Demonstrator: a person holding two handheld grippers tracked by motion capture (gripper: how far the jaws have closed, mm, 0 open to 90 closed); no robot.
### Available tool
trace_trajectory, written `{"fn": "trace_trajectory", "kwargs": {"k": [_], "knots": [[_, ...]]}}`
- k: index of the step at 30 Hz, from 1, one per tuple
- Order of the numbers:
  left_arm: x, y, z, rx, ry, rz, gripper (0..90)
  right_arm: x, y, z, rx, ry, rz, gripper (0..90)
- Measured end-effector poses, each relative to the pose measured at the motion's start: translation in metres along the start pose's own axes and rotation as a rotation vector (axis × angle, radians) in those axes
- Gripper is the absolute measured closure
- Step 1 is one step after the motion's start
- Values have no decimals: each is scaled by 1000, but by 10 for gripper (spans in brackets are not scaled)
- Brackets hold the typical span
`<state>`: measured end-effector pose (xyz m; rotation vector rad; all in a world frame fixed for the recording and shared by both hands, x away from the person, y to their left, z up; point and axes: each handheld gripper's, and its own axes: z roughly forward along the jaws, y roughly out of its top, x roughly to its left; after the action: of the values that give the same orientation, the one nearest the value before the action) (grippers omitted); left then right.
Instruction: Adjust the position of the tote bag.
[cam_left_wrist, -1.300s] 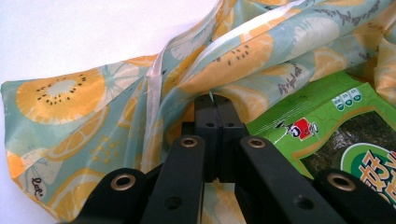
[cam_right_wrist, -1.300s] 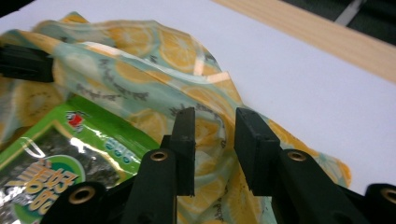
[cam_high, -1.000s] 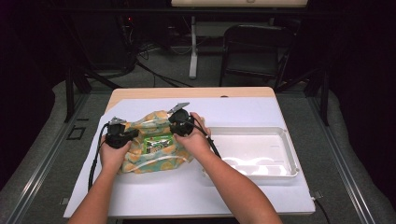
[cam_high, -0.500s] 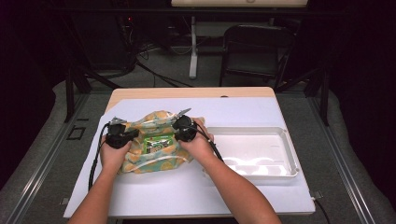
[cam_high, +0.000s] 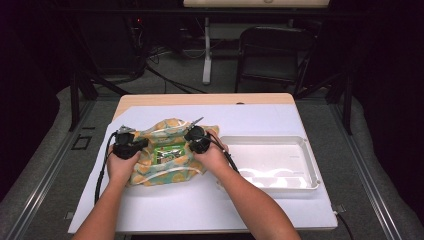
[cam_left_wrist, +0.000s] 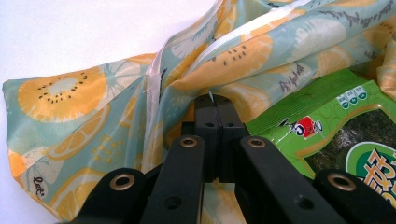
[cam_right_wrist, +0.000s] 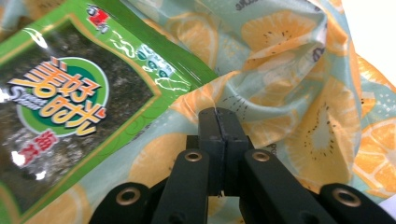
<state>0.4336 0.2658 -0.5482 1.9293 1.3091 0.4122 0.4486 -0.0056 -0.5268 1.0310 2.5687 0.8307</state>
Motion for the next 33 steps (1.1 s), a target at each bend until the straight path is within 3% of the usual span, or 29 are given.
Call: {"fn": "trace_trajectory", "kwargs": {"k": [7, 13, 20, 25, 29, 33], "knots": [[0, 0, 0, 11, 2, -1, 900, -6, -4, -19, -97, 31, 25, 900], [1, -1, 1, 4, 9, -6, 900, -20, -14, -37, -158, 25, 88, 900], [3, -2, 0, 3, 9, -15, 900, -38, -27, -39, -126, -26, 151, 900], [3, -2, 1, 5, 11, -15, 900, -46, -31, -35, -81, -72, 164, 900], [2, -1, 0, 17, 3, -7, 900, -45, -29, -38, -109, -75, 166, 900], [1, -2, 1, 7, 7, -7, 900, -37, -26, -41, -148, -47, 158, 900]]}}
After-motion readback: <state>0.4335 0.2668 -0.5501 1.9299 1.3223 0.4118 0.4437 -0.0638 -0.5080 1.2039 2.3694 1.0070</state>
